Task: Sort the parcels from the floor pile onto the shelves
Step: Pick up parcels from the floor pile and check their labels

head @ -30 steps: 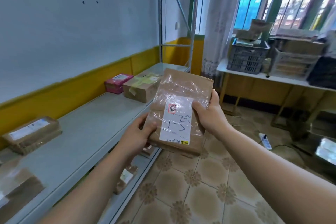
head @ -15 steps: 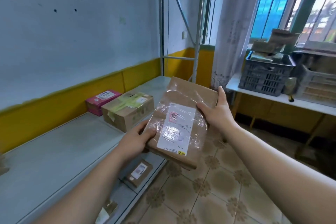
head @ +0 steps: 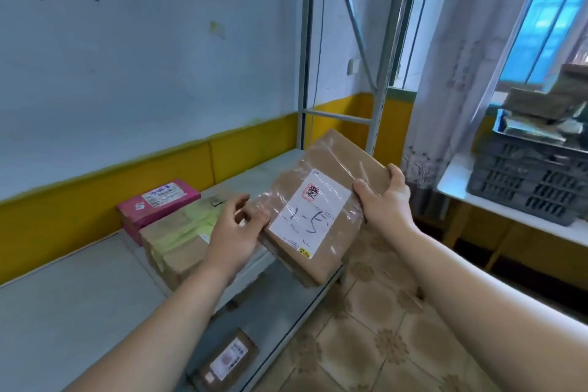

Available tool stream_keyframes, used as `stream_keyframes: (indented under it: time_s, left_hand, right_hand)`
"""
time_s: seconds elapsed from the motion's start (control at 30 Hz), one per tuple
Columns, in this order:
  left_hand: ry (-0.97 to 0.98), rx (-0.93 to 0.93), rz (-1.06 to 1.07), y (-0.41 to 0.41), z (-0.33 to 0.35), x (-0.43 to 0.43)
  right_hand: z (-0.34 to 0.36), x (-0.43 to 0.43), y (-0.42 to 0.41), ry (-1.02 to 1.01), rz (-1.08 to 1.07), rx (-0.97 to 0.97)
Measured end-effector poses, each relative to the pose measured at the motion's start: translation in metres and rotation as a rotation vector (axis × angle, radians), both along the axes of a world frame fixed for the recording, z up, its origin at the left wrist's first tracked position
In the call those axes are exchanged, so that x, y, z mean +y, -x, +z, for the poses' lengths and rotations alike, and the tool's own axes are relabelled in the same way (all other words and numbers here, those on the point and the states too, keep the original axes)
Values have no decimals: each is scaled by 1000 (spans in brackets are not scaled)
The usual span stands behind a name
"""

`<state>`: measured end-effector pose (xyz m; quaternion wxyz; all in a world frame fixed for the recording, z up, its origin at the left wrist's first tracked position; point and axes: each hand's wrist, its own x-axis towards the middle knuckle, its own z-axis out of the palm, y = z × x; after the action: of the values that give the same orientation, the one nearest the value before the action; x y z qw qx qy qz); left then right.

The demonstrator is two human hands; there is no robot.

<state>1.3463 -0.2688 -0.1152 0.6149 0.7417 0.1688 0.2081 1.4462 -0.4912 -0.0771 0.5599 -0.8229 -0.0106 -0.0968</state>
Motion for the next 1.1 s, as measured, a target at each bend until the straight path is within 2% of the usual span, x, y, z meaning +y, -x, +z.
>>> stream_keyframes:
  time_s: [0.13, 0.23, 0.4, 0.5, 0.7, 0.8, 0.97, 1.03, 1.1]
  left_hand:
    - [144, -59, 159, -83, 0, -2]
    - [100, -32, 202, -129, -1, 2]
    - [54, 3, 146, -195, -6, 4]
    - [65, 80, 113, -235, -21, 2]
    - [114, 301, 231, -290, -54, -8]
    - [54, 448, 266, -301, -64, -16]
    - [-29, 543, 330, -316, -72, -13]
    - [-92, 585, 323, -324, -71, -3]
    - [-250, 662, 306, -327, -70, 12]
  right_hand:
    - [2, 10, -75, 29, 1, 35]
    - [0, 17, -123, 47, 16, 58]
    - [-13, 28, -211, 93, 83, 119]
    - [-31, 37, -260, 157, 181, 161]
    - [-78, 51, -338, 316, 397, 301]
    - [-98, 59, -360, 388, 517, 362]
    - [-123, 74, -376, 404, 614, 429]
    - [-126, 80, -385, 429, 630, 403]
    - [-125, 87, -392, 604, 641, 260]
